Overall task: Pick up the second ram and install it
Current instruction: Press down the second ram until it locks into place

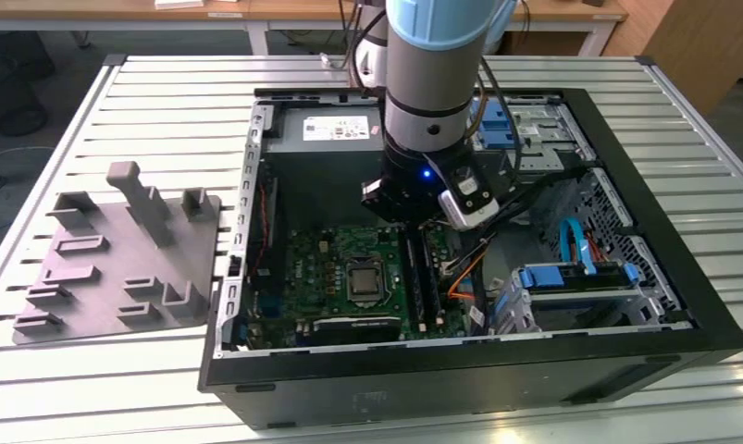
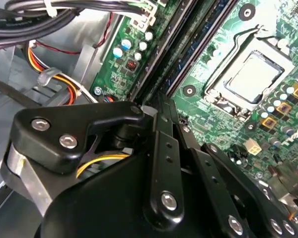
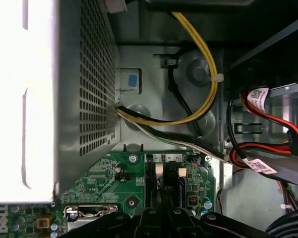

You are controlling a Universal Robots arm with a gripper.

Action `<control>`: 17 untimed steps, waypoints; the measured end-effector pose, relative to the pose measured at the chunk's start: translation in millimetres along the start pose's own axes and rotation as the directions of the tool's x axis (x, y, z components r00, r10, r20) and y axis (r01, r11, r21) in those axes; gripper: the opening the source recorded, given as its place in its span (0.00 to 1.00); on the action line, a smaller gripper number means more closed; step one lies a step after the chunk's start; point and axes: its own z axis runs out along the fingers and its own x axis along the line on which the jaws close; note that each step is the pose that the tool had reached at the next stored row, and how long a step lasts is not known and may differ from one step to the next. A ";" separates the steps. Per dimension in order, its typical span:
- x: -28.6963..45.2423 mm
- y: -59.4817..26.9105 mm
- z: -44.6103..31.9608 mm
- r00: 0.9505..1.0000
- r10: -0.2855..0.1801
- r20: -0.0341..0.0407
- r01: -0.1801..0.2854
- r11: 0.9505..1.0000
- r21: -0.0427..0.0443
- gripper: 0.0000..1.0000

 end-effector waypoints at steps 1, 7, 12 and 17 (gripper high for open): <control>0.1 -0.1 1.6 1.000 0.000 0.000 0.000 1.000 0.001 0.10; -0.4 0.8 -4.4 1.000 0.000 0.003 0.000 1.000 -0.004 0.10; -0.6 -8.9 -7.9 1.000 0.000 0.002 0.000 1.000 0.000 0.10; -1.0 -26.4 -7.8 1.000 -0.001 0.003 0.001 1.000 0.009 0.10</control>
